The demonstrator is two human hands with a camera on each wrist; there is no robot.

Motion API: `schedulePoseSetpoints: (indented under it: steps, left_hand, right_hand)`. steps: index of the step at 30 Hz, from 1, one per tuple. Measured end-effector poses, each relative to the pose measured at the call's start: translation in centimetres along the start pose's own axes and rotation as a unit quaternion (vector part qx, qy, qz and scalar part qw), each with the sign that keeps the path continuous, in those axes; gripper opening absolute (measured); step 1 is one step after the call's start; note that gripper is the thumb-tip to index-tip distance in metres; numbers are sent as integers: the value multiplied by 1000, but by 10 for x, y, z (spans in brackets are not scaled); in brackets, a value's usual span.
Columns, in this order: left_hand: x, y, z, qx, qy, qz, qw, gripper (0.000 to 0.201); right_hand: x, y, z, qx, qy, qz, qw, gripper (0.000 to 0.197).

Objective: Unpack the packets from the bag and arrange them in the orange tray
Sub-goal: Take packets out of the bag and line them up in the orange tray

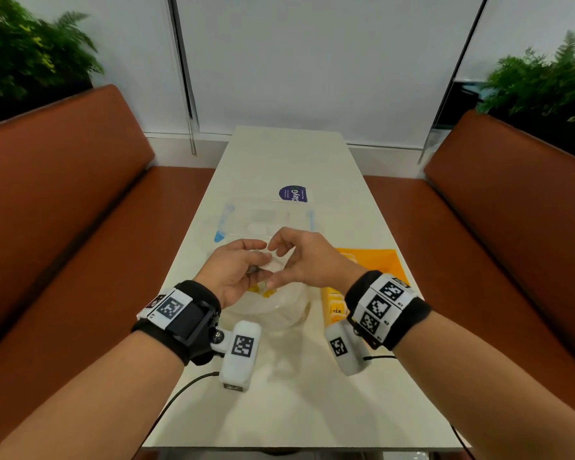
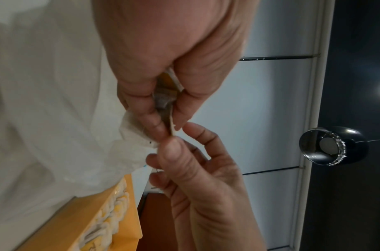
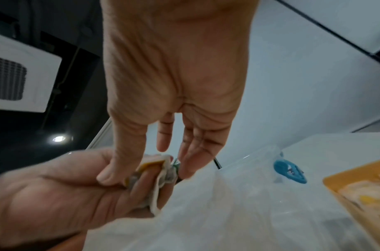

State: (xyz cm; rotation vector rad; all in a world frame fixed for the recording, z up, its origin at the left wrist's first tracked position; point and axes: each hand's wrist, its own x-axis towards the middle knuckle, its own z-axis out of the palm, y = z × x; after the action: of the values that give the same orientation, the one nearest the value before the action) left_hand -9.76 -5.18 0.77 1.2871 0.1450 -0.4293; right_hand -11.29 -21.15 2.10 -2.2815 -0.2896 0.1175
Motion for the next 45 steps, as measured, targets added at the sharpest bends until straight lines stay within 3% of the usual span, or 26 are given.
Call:
schedulePoseSetpoints:
  steps: [5, 10, 16, 21, 26, 30, 35, 38, 42, 45]
  left_hand:
    - [2, 0, -4, -42, 10, -12, 999, 13]
    - [3, -2, -6, -52, -2, -22, 998, 9]
    - [-1, -2, -5, 18, -100, -45, 994, 29]
    - [-1, -3, 2, 51, -93, -34, 994, 9]
    - [2, -3, 6, 53, -84, -31, 995, 10]
    - [4, -5, 8, 45, -52, -30, 997, 24]
    - [6, -4, 6, 7, -15, -31, 999, 18]
    - [7, -5, 6, -6, -5, -34, 999, 15]
    - [8, -5, 11, -7, -2, -33, 999, 15]
    - [9, -6, 13, -9, -3, -31, 999, 16]
  right_hand:
    - [7, -3, 9, -10, 61, -24, 998, 8]
    - [11, 4, 0, -8, 132, -11, 991, 14]
    - [8, 4, -9, 76, 115, -16, 990, 20]
    - [3, 3, -9, 72, 139, -20, 988, 14]
    - [-6, 1, -13, -20, 98, -22, 995, 14]
    - [-21, 5, -34, -122, 110, -2, 986, 10]
    - [-47, 45, -62, -358, -24, 126, 925, 17]
    - [-61, 72, -58, -380, -85, 183, 903, 18]
    - [-68, 89, -44, -375, -110, 188, 901, 17]
    - [-64, 95, -34, -358, -124, 190, 906, 5]
